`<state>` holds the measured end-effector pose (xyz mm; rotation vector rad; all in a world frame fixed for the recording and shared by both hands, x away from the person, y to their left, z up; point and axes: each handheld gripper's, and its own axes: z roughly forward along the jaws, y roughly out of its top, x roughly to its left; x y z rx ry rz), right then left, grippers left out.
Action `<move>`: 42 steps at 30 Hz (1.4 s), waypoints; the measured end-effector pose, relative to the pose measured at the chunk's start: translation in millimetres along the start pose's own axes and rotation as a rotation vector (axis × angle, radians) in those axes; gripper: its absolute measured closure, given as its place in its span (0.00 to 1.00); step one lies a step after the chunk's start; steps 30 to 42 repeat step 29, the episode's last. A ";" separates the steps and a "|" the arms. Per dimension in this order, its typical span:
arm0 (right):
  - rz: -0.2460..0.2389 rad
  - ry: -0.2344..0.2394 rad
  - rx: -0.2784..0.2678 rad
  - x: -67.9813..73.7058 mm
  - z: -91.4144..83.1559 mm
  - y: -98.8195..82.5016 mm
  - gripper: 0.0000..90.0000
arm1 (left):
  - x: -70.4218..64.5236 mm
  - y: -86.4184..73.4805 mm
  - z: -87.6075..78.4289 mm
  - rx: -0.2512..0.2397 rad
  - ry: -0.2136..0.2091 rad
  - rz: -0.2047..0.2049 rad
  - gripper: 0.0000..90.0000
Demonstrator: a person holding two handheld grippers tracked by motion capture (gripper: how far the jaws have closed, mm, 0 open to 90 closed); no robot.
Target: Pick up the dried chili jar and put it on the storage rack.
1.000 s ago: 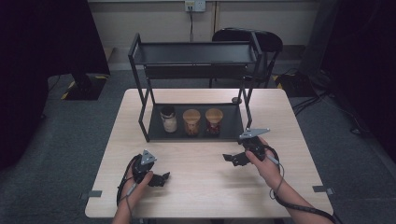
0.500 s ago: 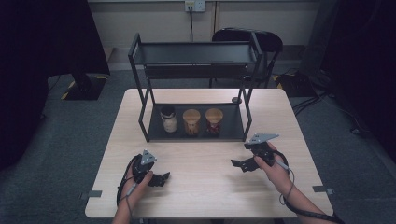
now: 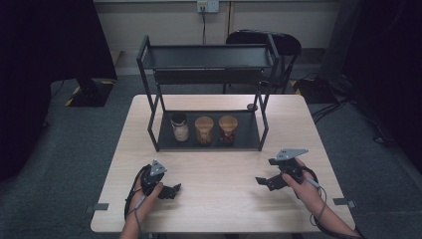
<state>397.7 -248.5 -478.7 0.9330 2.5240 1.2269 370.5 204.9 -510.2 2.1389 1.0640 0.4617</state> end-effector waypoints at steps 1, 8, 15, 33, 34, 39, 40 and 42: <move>0.000 0.001 0.000 -0.2 -1.5 -2.0 0.03 | 0.0 0.0 0.0 0.000 0.000 0.000 0.00; 0.006 -0.006 -0.009 -2.0 -17.6 -25.1 0.03 | 0.0 0.0 0.0 0.000 0.000 0.000 0.00; 0.006 -0.032 -0.007 -2.2 -30.3 -44.4 0.02 | 0.1 0.1 0.0 0.000 -0.001 0.001 0.00; -0.031 -0.081 0.064 3.4 -27.9 -41.7 0.02 | -0.7 -1.4 -1.5 0.001 -0.001 0.001 0.00; -0.031 -0.081 0.064 3.4 -27.9 -41.7 0.02 | -0.7 -1.4 -1.5 0.001 -0.001 0.001 0.00; -0.031 -0.081 0.064 3.4 -27.9 -41.7 0.02 | -0.7 -1.4 -1.5 0.001 -0.001 0.001 0.00; -0.031 -0.081 0.064 3.4 -27.9 -41.7 0.02 | -0.7 -1.4 -1.5 0.001 -0.001 0.001 0.00; -0.031 -0.081 0.064 3.4 -27.9 -41.7 0.02 | -0.7 -1.4 -1.5 0.001 -0.001 0.001 0.00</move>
